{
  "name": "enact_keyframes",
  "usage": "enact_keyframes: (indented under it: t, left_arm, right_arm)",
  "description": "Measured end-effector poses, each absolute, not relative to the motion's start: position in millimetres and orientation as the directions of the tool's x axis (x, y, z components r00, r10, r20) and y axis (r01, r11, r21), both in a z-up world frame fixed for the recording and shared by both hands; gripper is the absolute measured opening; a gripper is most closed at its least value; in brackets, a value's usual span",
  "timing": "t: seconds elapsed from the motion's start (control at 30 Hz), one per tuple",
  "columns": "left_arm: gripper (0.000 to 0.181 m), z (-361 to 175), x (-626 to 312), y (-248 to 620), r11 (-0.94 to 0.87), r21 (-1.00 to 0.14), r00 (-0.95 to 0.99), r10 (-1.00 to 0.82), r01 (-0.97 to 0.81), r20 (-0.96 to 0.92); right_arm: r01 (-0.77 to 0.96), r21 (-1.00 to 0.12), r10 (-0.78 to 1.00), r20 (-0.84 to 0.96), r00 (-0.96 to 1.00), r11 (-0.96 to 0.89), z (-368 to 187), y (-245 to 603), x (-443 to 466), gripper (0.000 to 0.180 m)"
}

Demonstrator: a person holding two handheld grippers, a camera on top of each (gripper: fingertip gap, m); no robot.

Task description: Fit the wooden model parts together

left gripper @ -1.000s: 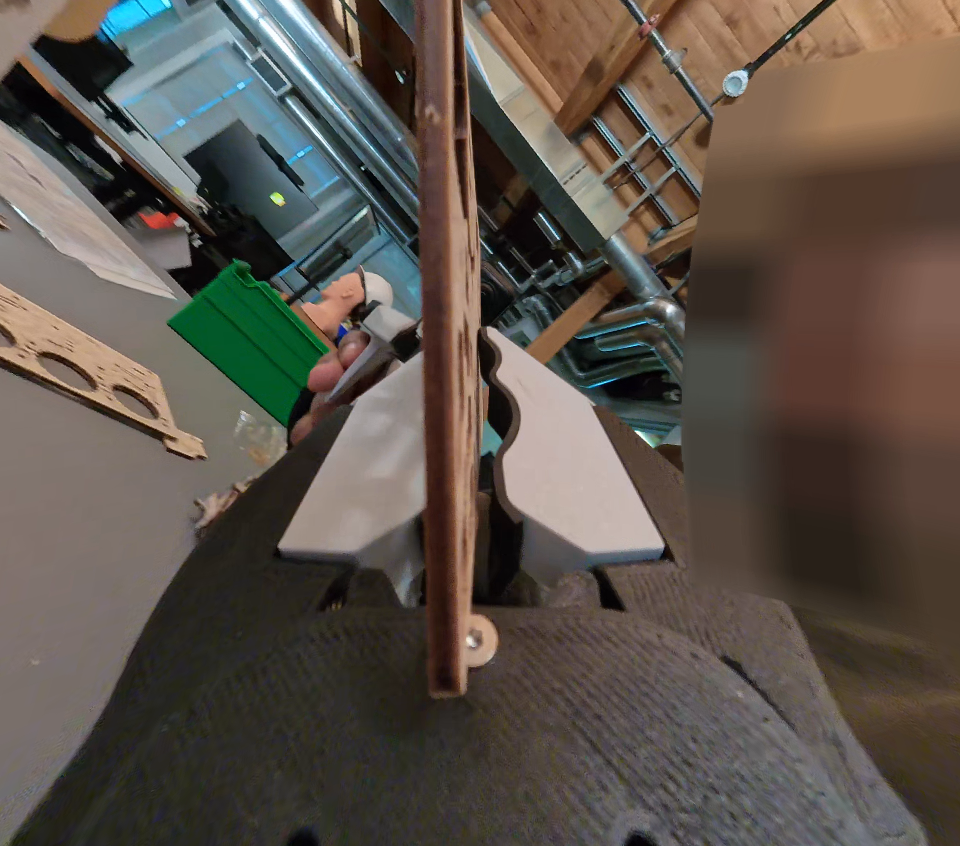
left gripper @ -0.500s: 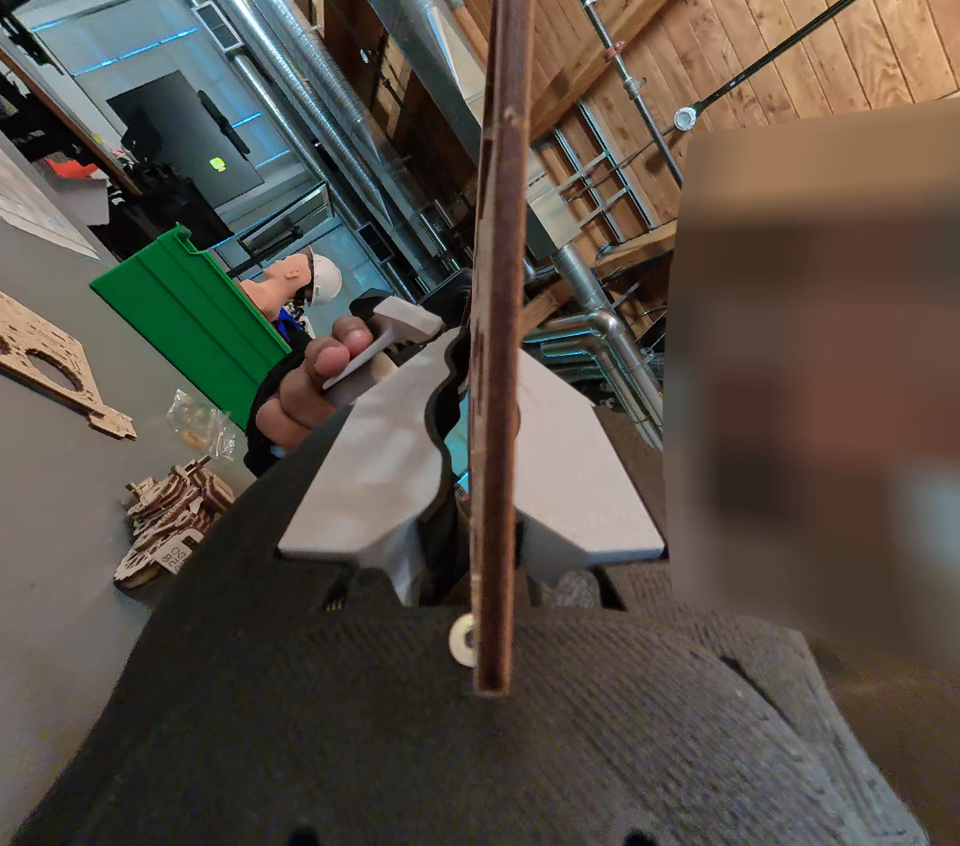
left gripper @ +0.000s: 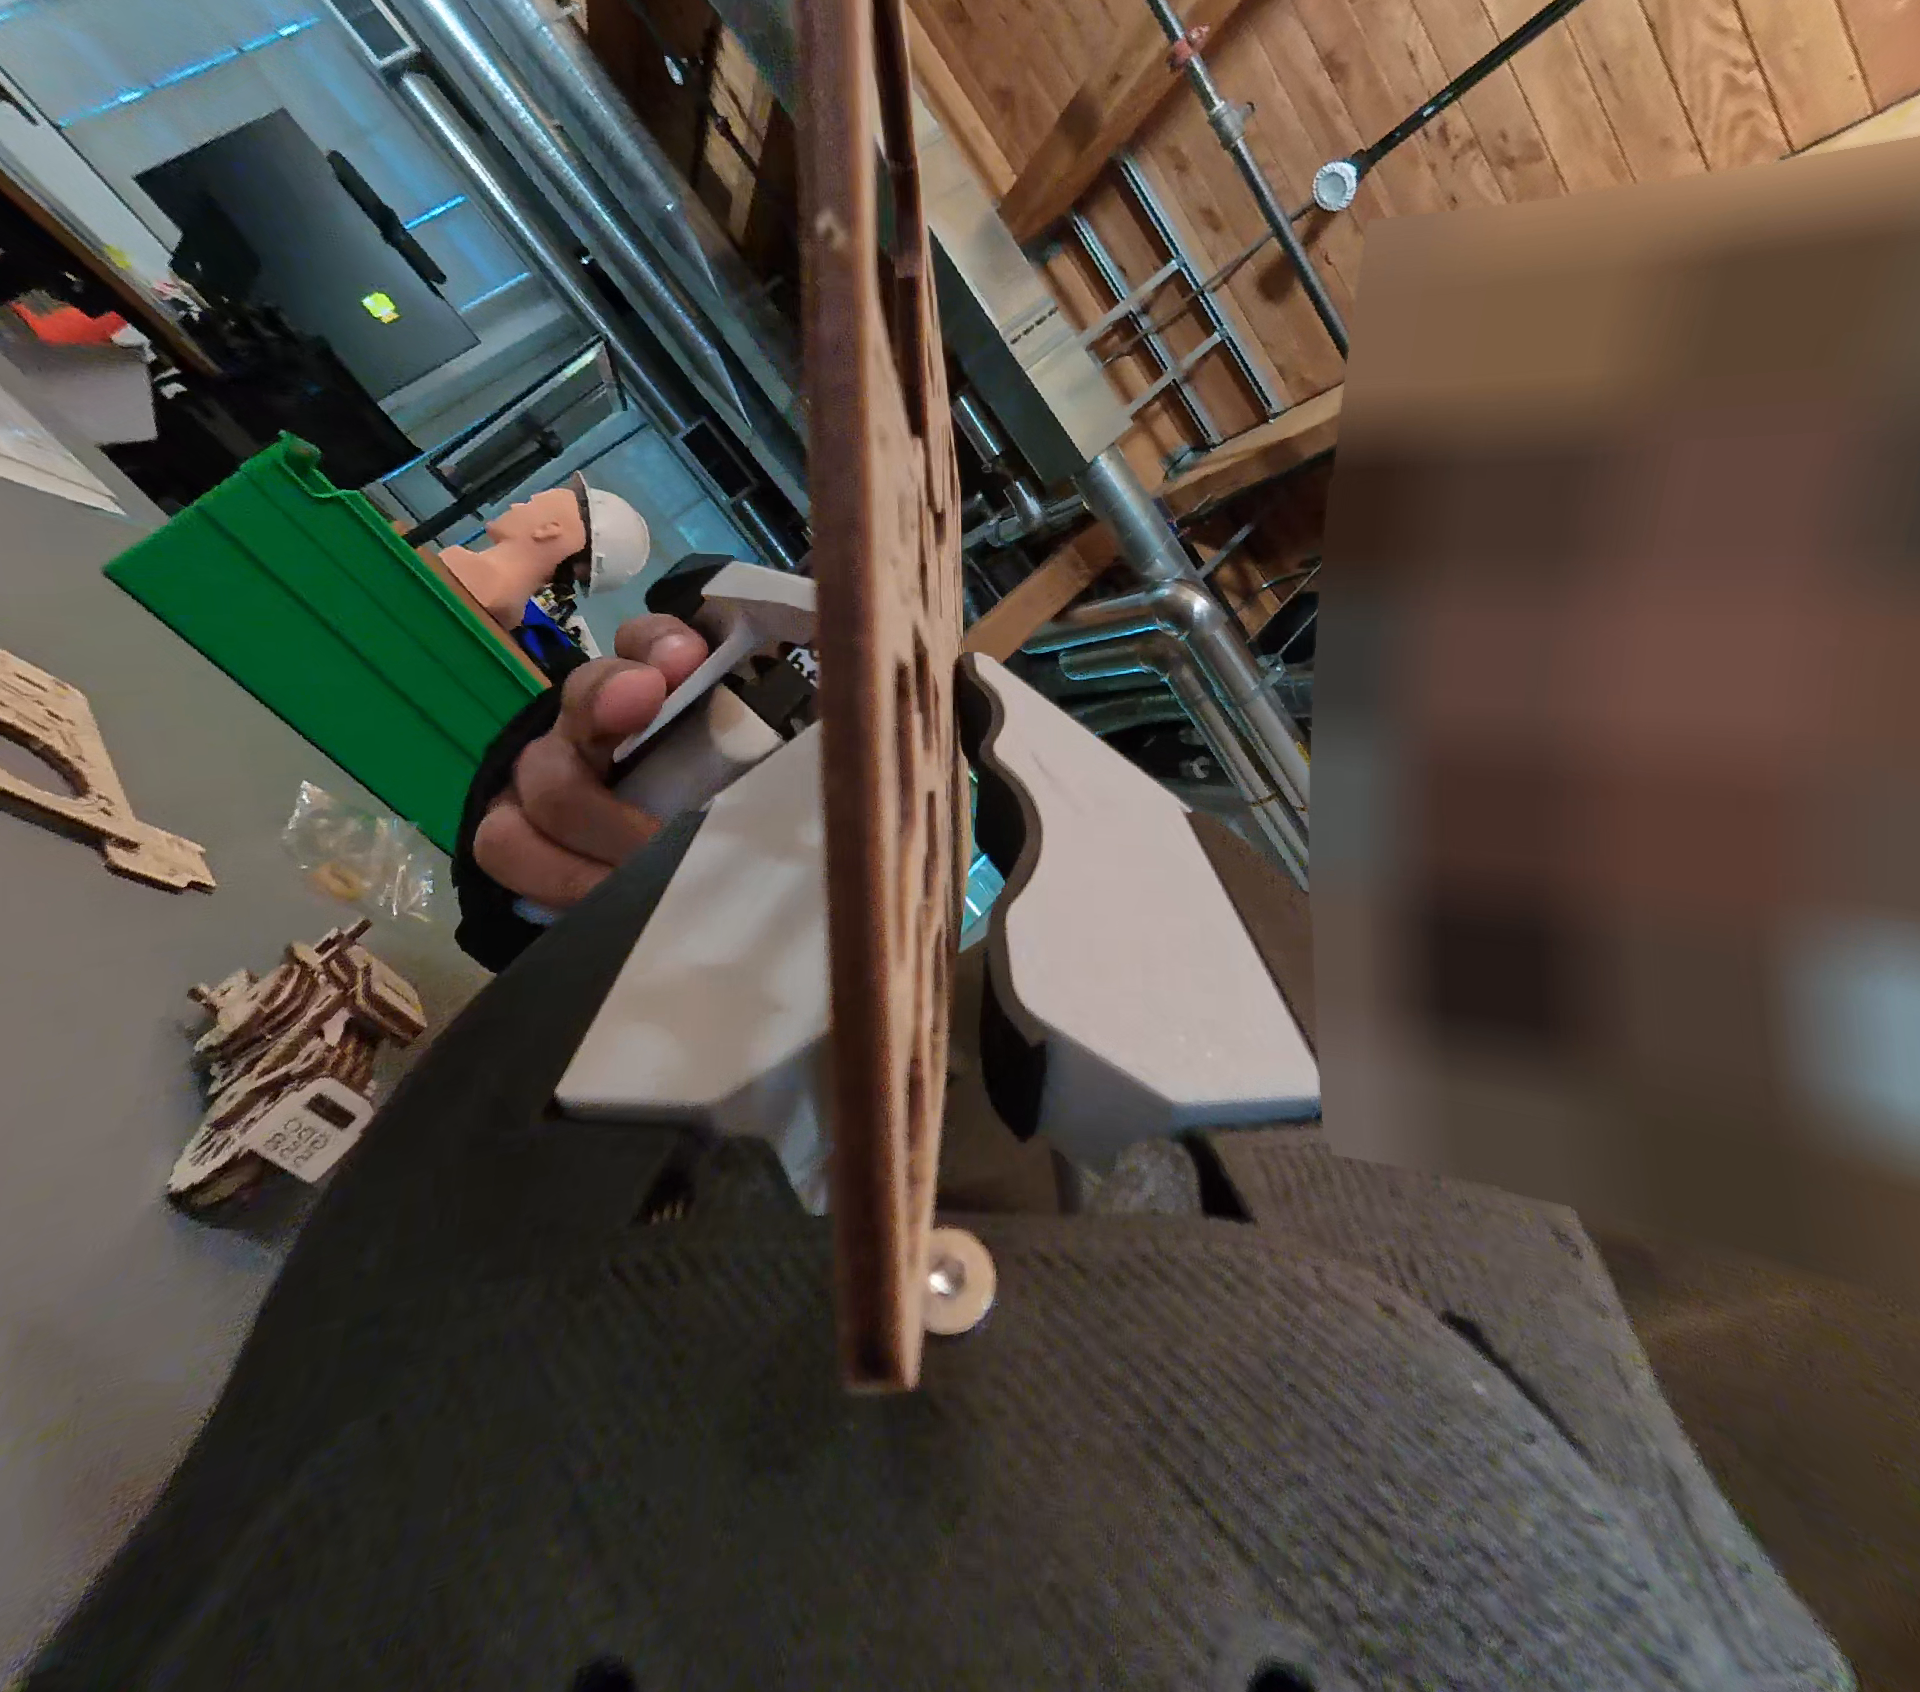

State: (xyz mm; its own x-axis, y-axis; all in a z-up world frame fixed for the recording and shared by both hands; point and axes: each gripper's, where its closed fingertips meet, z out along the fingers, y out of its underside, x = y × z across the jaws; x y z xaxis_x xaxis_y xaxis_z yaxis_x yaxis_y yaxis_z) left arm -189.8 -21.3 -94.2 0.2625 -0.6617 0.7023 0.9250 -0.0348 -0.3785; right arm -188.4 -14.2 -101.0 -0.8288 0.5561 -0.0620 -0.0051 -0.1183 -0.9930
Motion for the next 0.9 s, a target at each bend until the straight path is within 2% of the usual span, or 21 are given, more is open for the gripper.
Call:
enact_keyframes:
  t: [0.23,0.37,0.53,0.7,0.9]
  left_arm:
    - [0.001,-97,-197,-23,-0.004,-0.399,0.303,-0.646,0.917,0.701]
    - [0.001,-97,-199,-23,0.015,-0.407,0.322,-0.639,0.913,0.699]
    - [0.0,-95,-198,-25,0.052,-0.47,0.395,-0.628,0.881,0.671]
    - [0.0,-96,-197,-25,0.046,-0.471,0.392,-0.628,0.881,0.672]
    - [0.0,-97,-194,-23,0.022,-0.469,0.377,-0.628,0.883,0.681]
  right_arm:
    - [0.059,-0.991,0.538,-0.114,-0.835,-0.118,-104,-19,-189,0.001]
    - [0.091,-0.989,0.559,-0.141,-0.817,-0.116,-106,-18,-193,0.001]
    - [0.102,-0.987,0.598,-0.157,-0.786,-0.125,-108,-13,-198,0.001]
    - [0.048,-0.994,0.613,-0.096,-0.784,-0.094,-103,-16,-196,0.011]
    - [-0.022,-0.994,0.638,-0.054,-0.768,-0.112,-98,-10,-197,0.001]
